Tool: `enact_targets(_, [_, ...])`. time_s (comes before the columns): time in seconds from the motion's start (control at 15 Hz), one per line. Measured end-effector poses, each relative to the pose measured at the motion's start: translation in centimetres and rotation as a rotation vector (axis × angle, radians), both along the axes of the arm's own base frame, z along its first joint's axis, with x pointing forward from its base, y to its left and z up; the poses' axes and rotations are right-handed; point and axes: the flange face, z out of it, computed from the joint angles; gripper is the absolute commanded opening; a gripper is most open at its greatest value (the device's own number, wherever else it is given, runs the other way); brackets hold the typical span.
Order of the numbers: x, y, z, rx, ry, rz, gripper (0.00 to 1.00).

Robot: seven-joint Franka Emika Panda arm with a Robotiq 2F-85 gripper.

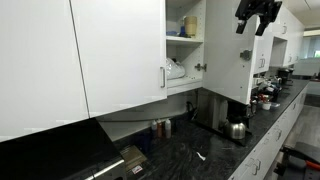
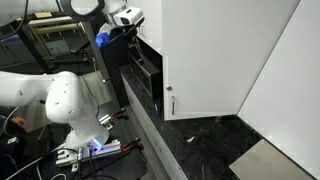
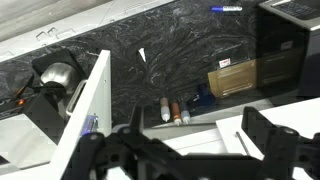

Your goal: Close the top right cabinet door

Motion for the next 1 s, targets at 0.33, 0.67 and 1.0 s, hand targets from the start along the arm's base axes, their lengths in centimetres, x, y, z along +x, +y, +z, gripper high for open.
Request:
enact_targets(0.33, [-0.7,-2.4,0.9,-0.032,-0.043,-0.034,1.00])
enact_targets(0.67, [-1.0,-4.3,1.2,-0.068,-0.063,-0.062,1.00])
enact_targets(1.0, [-1.7,-6.6,1.6,-0.093,-0.076,-0.115,1.00])
